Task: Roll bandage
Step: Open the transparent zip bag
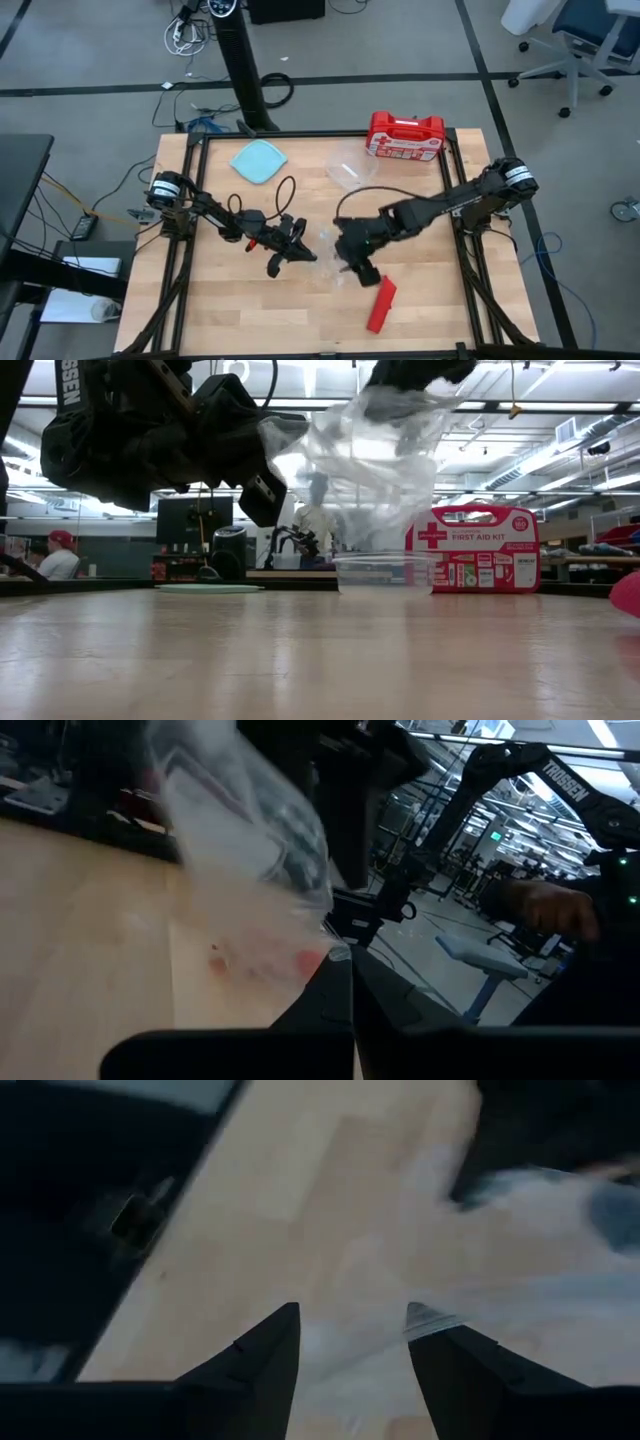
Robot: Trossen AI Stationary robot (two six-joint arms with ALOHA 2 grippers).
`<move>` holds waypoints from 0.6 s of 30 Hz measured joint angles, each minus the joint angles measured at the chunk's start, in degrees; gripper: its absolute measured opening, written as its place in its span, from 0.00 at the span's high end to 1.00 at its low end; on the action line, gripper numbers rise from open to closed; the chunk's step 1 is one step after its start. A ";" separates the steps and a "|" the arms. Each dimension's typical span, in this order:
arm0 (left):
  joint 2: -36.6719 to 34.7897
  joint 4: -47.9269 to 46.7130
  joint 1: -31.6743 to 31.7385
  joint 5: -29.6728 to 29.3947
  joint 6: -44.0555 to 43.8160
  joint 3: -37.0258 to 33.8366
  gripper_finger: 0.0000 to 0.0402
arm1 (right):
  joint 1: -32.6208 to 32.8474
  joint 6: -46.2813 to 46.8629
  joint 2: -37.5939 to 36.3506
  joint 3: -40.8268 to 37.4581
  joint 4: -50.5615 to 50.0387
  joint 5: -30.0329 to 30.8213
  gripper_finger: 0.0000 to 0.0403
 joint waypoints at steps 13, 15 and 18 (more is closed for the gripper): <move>0.00 0.03 0.04 0.02 -0.02 0.00 1.00 | -4.54 8.55 0.37 0.00 -4.21 -7.26 0.59; 0.00 0.03 0.02 -0.02 -0.02 0.00 1.00 | -4.17 12.22 0.35 0.09 -4.23 -1.32 0.59; 0.00 0.00 0.01 0.02 -0.02 0.00 1.00 | -5.38 13.71 0.42 0.00 -6.70 1.65 0.59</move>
